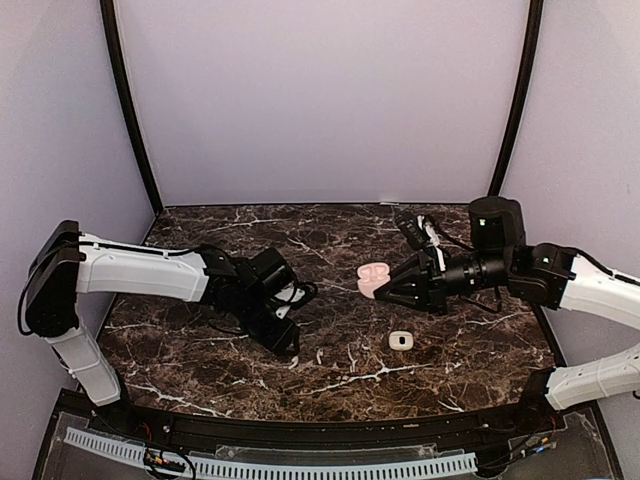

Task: Insert the wireless bluetooth earbuds into the charging case
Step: Adjust the left earbud at the center of the board.

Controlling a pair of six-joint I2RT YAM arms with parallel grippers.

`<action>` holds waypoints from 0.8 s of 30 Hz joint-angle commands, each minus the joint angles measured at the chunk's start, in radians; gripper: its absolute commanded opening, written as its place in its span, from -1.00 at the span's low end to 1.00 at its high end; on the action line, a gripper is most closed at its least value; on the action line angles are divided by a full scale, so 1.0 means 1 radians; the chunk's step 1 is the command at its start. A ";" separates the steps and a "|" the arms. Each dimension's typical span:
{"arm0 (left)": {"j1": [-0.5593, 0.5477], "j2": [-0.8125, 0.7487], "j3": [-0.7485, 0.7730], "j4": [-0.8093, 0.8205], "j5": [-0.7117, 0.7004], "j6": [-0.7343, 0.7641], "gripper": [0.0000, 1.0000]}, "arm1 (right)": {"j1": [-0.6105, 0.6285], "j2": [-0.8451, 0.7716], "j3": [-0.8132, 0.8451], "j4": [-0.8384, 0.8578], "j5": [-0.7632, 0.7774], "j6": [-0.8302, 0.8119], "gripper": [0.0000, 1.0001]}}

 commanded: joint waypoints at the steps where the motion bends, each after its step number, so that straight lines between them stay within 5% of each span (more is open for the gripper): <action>1: -0.011 0.035 0.040 -0.069 -0.043 0.016 -0.03 | -0.012 -0.019 -0.017 0.018 -0.013 -0.011 -1.00; 7: -0.020 0.072 0.058 -0.090 -0.076 0.046 0.15 | -0.016 -0.027 -0.024 0.020 -0.016 -0.011 -1.00; 24: -0.059 0.148 0.076 -0.128 -0.187 0.092 0.25 | -0.026 -0.019 -0.025 0.022 -0.031 -0.011 -1.00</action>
